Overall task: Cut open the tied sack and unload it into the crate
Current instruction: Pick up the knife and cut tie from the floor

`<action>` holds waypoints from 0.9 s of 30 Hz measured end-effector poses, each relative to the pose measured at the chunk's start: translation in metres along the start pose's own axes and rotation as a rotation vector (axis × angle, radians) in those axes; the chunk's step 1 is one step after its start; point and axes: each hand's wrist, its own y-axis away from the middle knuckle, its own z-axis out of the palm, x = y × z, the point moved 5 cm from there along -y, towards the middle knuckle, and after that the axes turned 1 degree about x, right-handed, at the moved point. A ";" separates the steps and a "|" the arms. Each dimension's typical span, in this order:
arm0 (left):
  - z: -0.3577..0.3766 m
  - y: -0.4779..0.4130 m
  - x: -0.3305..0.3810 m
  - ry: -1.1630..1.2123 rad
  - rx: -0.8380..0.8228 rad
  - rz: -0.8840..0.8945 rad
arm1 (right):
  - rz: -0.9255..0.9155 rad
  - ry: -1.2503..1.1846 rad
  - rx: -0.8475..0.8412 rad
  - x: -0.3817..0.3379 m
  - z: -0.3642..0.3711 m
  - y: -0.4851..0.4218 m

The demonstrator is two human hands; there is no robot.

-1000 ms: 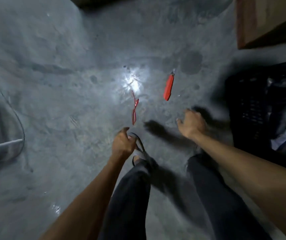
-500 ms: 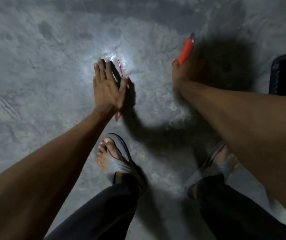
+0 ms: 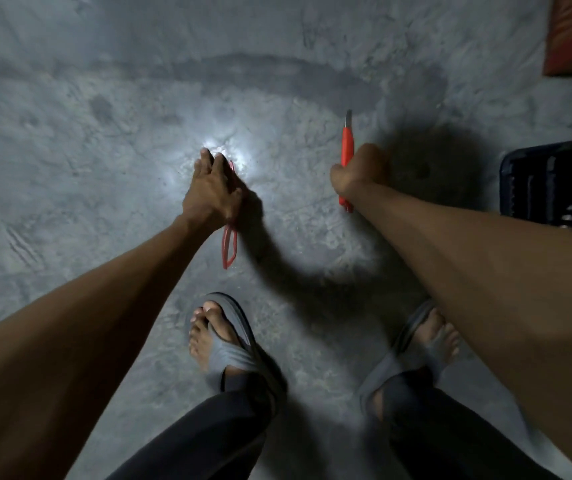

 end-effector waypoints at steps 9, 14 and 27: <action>-0.195 0.174 0.069 0.165 -0.125 -0.134 | -0.130 -0.161 -0.156 -0.066 -0.209 0.192; -0.386 0.321 0.133 0.347 -0.046 -0.120 | -0.143 -0.263 -0.115 -0.135 -0.393 0.334; -0.755 0.435 0.244 0.357 0.523 0.217 | -0.507 -0.596 0.315 -0.313 -0.718 0.440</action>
